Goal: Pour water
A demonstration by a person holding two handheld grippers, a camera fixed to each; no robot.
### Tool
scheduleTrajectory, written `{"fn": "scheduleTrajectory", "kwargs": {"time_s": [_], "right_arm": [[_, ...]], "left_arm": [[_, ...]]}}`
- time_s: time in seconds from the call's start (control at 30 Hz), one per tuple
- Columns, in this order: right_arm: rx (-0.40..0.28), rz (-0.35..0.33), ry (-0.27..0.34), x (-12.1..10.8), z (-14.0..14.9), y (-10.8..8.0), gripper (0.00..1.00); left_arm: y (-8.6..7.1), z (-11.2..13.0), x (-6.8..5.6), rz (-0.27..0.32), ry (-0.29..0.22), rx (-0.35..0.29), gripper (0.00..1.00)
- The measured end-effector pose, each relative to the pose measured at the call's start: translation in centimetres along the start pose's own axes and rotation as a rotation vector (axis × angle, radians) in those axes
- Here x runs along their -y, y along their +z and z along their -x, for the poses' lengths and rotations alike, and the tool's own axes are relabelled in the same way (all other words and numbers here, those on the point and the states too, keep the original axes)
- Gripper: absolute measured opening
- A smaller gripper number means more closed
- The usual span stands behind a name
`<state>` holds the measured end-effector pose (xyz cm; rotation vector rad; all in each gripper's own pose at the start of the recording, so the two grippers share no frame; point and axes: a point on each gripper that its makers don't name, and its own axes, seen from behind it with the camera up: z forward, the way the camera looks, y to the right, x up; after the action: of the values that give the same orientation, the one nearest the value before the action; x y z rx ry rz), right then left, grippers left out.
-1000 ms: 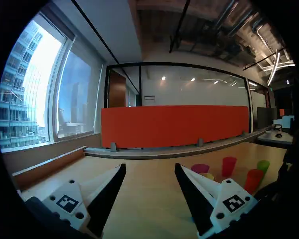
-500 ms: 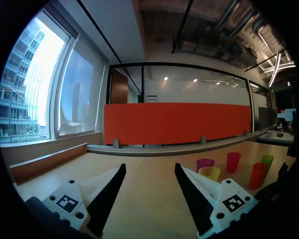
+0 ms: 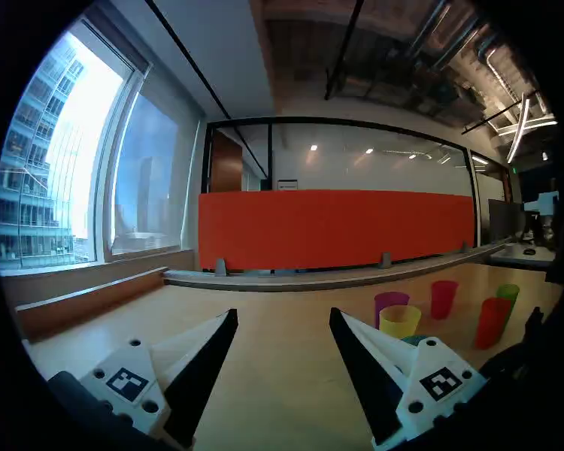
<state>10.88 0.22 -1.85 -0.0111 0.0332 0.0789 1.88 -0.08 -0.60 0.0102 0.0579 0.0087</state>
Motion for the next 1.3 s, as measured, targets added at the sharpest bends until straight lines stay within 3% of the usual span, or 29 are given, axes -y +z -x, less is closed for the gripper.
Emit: {"fn": "scheduleTrajectory", "kwargs": {"time_s": [0.77,1.3], "right_arm": [[-0.002,-0.006,-0.016,0.6,-0.1,0.0,1.0],[-0.011,-0.03,-0.011,0.9,0.0,-0.7,1.0]], "left_arm": [[0.3,1.9,0.5,-0.006,-0.011,0.052,0.9],[0.4,2.0,0.4,-0.001,-0.009,0.057,0.9]]}}
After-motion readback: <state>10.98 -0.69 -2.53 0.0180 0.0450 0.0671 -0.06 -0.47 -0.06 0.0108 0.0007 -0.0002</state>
